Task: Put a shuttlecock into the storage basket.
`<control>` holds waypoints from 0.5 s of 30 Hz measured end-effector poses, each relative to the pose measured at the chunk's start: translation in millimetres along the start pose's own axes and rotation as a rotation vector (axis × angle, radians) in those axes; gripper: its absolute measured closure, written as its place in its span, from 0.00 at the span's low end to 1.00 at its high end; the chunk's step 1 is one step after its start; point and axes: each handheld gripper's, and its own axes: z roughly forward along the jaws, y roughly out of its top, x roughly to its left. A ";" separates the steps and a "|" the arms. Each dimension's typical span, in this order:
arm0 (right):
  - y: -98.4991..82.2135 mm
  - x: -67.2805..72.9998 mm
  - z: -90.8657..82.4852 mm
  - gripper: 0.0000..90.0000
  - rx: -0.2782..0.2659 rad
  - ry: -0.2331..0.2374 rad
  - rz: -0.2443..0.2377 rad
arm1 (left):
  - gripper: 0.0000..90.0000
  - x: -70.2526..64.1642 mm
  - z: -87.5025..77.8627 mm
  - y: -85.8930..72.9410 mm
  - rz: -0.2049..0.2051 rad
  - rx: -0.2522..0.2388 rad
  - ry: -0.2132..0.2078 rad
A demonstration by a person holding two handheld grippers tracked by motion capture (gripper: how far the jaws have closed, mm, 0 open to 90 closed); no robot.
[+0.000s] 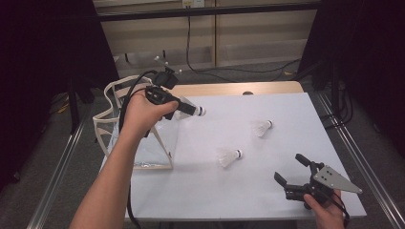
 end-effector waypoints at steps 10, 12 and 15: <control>0.1 -0.2 -0.2 0.02 -0.001 0.000 0.002 | 1.00 5.9 -5.0 4.0 -0.014 -0.002 0.020; 0.1 -0.2 -0.2 0.02 0.000 0.000 0.002 | 1.00 7.3 -5.9 5.0 -0.014 0.002 0.022; 0.1 -0.2 -0.2 0.02 -0.001 0.000 0.002 | 1.00 8.6 -7.6 6.4 -0.017 -0.002 0.031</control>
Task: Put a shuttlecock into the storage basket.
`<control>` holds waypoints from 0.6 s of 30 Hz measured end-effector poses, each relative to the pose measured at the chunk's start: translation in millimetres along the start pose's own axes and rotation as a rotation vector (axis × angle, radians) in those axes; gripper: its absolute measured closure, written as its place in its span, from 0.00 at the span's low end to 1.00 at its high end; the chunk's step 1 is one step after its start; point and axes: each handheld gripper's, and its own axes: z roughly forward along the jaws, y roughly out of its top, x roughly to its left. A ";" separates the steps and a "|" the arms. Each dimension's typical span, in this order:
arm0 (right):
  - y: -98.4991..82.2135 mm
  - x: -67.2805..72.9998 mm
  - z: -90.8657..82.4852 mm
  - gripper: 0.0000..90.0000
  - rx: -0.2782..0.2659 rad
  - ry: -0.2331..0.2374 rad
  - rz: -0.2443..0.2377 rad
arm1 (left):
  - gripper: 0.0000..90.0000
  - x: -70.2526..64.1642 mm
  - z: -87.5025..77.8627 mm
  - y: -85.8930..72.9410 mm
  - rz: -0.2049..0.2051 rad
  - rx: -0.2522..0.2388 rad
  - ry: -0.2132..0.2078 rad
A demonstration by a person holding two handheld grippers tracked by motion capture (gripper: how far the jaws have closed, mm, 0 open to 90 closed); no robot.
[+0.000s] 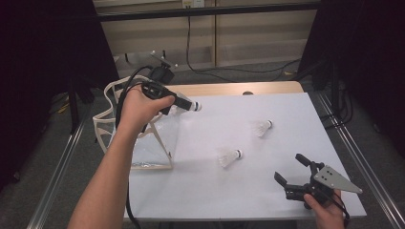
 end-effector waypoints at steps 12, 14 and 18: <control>0.0 0.1 0.1 0.02 -0.001 0.002 0.000 | 1.00 5.4 -9.6 4.5 -0.015 -0.010 0.022; 0.0 0.0 -0.1 0.02 -0.002 0.003 0.001 | 1.00 6.4 -10.8 4.8 -0.015 -0.009 0.025; 0.0 -0.3 0.0 0.02 -0.002 -0.001 0.000 | 1.00 8.6 -12.5 4.9 -0.022 -0.014 0.027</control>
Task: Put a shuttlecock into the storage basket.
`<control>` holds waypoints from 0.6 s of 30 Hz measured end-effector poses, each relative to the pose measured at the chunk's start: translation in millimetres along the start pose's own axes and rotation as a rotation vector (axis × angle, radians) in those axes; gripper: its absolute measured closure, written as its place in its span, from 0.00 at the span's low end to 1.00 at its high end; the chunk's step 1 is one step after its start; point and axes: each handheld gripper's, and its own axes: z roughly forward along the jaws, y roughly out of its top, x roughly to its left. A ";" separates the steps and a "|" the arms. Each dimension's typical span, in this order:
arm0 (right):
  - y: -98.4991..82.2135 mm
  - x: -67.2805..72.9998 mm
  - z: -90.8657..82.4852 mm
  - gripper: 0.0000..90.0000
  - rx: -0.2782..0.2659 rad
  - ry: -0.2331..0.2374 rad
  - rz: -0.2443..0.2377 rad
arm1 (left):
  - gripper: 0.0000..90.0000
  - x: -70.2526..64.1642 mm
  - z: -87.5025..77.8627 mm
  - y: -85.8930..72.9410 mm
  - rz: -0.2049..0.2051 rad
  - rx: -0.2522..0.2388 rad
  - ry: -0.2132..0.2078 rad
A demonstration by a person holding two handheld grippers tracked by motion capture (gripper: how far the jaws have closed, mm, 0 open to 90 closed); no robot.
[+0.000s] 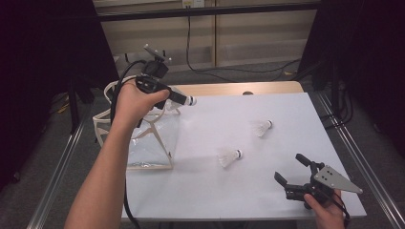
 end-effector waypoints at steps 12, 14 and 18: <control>0.1 0.2 -0.2 0.02 0.001 0.001 -0.001 | 1.00 6.0 -5.2 1.9 -0.019 -0.010 0.013; 0.0 0.0 0.0 0.02 0.000 0.000 -0.001 | 1.00 7.0 -6.7 2.5 -0.017 -0.008 0.019; 0.2 0.1 -0.2 0.02 -0.001 0.000 0.000 | 1.00 8.9 -10.4 3.8 -0.023 -0.010 0.025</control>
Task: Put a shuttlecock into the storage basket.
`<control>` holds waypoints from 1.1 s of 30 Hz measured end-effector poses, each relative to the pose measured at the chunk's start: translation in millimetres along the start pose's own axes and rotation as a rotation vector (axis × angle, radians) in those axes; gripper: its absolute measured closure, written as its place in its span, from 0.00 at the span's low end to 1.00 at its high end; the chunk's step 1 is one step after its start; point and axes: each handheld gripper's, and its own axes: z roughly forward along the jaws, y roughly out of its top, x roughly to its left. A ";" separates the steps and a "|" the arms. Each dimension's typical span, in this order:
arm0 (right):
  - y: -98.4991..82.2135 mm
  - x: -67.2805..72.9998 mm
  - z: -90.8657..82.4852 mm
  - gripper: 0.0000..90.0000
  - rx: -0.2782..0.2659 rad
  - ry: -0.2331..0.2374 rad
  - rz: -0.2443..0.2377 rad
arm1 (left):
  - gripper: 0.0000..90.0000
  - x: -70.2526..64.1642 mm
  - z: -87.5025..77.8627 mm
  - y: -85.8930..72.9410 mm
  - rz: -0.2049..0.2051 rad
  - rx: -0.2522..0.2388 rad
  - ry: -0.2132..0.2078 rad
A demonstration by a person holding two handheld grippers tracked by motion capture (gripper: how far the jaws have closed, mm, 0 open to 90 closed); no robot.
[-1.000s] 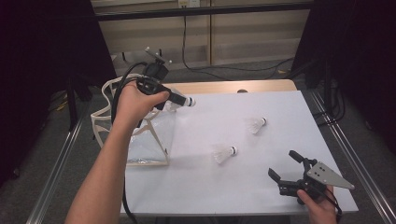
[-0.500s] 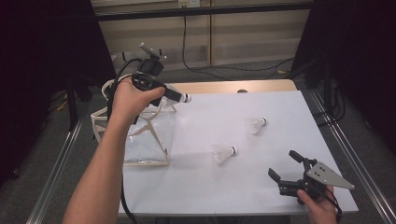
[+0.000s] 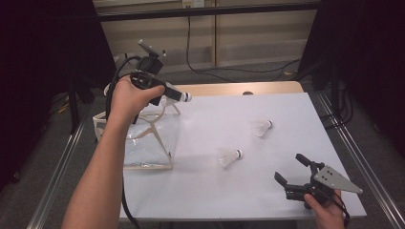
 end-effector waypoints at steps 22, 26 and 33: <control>0.3 -0.7 -0.4 0.02 -0.005 -0.003 0.010 | 1.00 18.0 -10.8 2.1 -0.038 -0.019 0.032; 0.1 -0.6 -0.2 0.02 -0.003 -0.003 0.011 | 1.00 20.3 -11.6 1.6 -0.046 -0.022 0.035; 0.4 -0.6 -0.8 0.02 -0.005 -0.003 0.016 | 1.00 23.6 -15.6 1.8 -0.056 -0.028 0.041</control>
